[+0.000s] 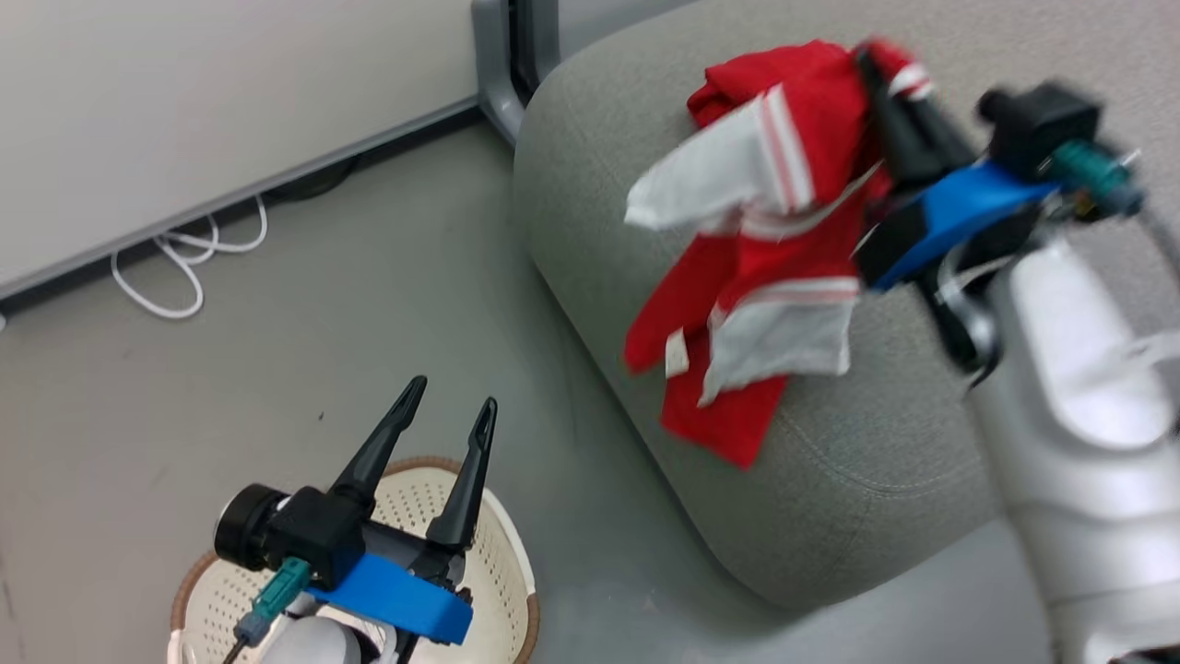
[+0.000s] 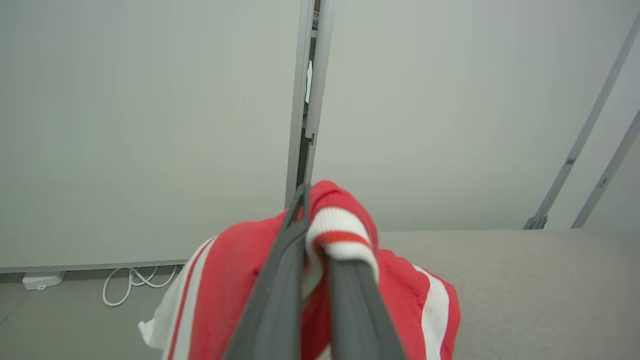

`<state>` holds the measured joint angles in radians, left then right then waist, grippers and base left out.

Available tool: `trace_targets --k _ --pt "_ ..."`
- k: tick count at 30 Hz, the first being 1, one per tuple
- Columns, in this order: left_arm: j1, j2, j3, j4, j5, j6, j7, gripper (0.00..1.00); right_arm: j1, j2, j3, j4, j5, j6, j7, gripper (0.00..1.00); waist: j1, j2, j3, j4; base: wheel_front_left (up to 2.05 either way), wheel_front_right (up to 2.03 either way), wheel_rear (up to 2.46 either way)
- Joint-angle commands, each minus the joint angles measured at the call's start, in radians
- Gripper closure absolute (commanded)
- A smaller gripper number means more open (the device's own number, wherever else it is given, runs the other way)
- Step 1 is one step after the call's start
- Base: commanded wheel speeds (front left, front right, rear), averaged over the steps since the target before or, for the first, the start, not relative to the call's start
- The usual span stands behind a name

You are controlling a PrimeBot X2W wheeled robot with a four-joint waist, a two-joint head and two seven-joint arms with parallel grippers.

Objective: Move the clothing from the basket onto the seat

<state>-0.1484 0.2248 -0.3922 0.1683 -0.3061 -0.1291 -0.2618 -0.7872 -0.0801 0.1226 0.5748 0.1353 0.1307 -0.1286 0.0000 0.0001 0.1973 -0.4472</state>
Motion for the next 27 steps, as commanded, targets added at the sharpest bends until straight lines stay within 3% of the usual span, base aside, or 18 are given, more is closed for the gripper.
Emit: trace_targets --k 1,7,12,19,27 --pt "-0.031 0.015 -0.008 -0.008 0.006 -0.001 -0.005 0.0 -0.072 -0.061 -0.021 -0.02 -0.038 0.0 0.024 1.0 0.0 -0.0001 0.057 0.034 0.0 0.0 0.0" --pt "-0.092 0.066 -0.032 -0.039 0.007 -0.001 -0.005 0.0 -0.26 -0.22 -0.155 -0.087 -0.068 0.0 0.11 1.0 0.0 -0.0001 0.189 0.067 0.0 0.0 0.0" --pt "-0.144 0.113 -0.026 -0.088 0.015 -0.001 -0.005 0.0 -0.372 -0.296 -0.307 -0.095 -0.063 0.0 0.135 1.0 0.0 -0.0001 0.306 0.081 0.0 0.0 0.0" --pt "-0.222 0.164 -0.031 -0.155 0.023 -0.001 0.003 0.0 -0.389 -0.319 -0.403 -0.045 -0.093 0.0 0.114 1.0 0.0 -0.0001 0.436 0.1 0.0 0.0 0.0" --pt "-0.269 0.177 -0.029 -0.212 0.027 0.004 0.005 0.0 -0.311 -0.3 -0.48 0.065 -0.125 0.0 0.063 1.0 0.0 -0.0001 0.525 0.138 0.0 0.0 0.0"
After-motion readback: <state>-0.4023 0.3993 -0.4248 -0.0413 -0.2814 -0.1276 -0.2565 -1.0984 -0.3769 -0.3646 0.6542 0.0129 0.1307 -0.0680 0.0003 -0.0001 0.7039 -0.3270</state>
